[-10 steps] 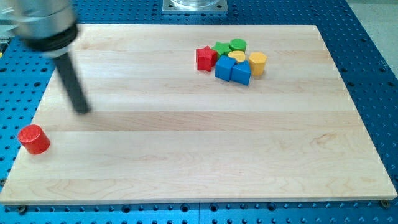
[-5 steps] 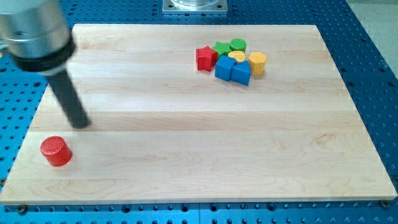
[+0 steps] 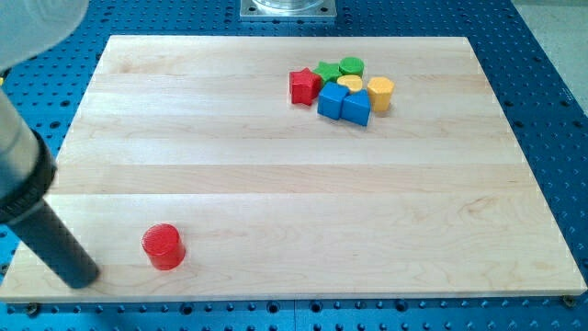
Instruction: Push the red circle towards the group of blocks
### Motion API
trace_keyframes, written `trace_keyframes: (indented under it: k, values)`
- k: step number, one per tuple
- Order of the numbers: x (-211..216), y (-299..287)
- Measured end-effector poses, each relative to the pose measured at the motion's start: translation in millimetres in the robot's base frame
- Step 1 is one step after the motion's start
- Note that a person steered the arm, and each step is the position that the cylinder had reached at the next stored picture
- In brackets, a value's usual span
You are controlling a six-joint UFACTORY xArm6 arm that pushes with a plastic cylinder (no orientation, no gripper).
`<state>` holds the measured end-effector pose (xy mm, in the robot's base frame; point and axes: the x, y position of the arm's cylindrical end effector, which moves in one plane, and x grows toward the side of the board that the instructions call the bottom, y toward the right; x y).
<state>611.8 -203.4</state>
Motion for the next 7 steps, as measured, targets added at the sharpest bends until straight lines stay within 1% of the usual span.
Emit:
trace_keyframes:
  k: [1,2,3,4,5,6,7]
  values:
    - [-20,98]
    - [-62,132]
    - [-66,130]
    - [-74,94]
    - [-95,81]
    - [-97,8]
    - [-135,47]
